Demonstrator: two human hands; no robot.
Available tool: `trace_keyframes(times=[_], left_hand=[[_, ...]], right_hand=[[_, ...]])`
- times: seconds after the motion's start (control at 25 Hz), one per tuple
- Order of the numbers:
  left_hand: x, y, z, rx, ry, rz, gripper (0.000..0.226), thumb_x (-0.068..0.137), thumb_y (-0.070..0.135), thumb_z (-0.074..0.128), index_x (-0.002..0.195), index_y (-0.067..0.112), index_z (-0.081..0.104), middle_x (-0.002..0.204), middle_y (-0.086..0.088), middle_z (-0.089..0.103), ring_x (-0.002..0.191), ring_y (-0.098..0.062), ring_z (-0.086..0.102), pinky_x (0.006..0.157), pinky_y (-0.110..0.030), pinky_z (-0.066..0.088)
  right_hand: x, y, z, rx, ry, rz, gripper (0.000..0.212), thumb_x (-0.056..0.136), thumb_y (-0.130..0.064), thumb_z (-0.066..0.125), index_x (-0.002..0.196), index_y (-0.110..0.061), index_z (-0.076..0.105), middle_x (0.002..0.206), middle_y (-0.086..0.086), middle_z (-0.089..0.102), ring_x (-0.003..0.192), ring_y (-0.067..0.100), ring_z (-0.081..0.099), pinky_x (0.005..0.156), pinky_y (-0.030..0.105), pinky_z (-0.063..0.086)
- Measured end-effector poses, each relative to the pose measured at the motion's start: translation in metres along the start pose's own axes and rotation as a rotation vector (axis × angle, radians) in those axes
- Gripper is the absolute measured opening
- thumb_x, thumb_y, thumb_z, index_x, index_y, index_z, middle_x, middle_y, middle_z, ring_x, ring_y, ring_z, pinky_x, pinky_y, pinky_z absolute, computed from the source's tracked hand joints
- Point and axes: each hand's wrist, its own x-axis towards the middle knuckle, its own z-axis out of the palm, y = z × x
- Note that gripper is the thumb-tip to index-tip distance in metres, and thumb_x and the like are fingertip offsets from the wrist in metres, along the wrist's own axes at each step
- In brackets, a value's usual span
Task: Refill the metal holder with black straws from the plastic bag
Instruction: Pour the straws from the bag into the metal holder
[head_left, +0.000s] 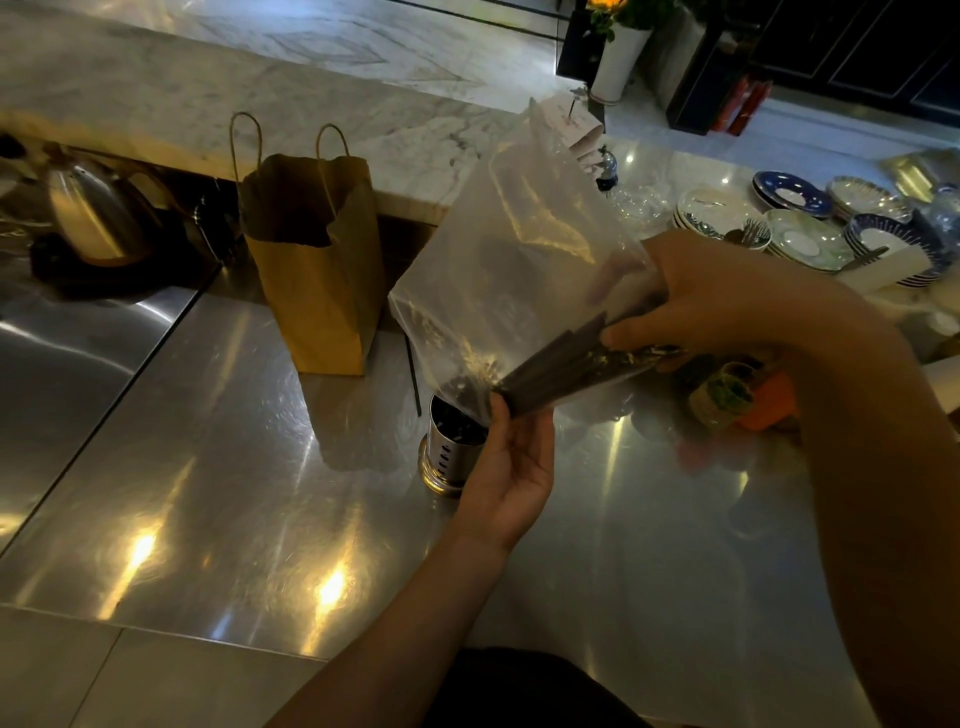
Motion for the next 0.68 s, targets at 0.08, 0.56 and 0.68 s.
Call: trace_keyframes(times=[0.08, 0.56, 0.68], left_hand=[[0.002, 0.0, 0.001, 0.018, 0.033, 0.015, 0.042, 0.075, 0.013, 0.075, 0.114, 0.0, 0.067, 0.113, -0.016, 0.072, 0.099, -0.026, 0.072, 0.087, -0.035, 0.057], [0.002, -0.006, 0.003, -0.033, 0.082, 0.029, 0.033, 0.077, 0.017, 0.07, 0.104, -0.003, 0.071, 0.105, -0.017, 0.074, 0.09, -0.027, 0.074, 0.074, -0.034, 0.062], [0.002, -0.006, 0.005, -0.019, 0.1, 0.02, 0.031, 0.078, 0.018, 0.07, 0.1, -0.003, 0.073, 0.105, -0.016, 0.074, 0.089, -0.025, 0.074, 0.077, -0.034, 0.061]], right_hand=[[-0.002, -0.001, 0.001, 0.007, -0.008, 0.015, 0.051, 0.078, -0.028, 0.077, 0.123, -0.022, 0.054, 0.104, 0.005, 0.066, 0.084, 0.02, 0.068, 0.069, 0.036, 0.059], [-0.009, -0.015, 0.006, 0.045, -0.003, -0.02, 0.042, 0.082, -0.02, 0.074, 0.12, -0.022, 0.055, 0.088, -0.001, 0.061, 0.063, 0.009, 0.063, 0.043, 0.013, 0.048], [-0.007, -0.016, 0.007, 0.047, 0.007, -0.026, 0.049, 0.082, -0.02, 0.074, 0.126, -0.019, 0.053, 0.095, 0.001, 0.061, 0.065, 0.01, 0.063, 0.046, 0.016, 0.051]])
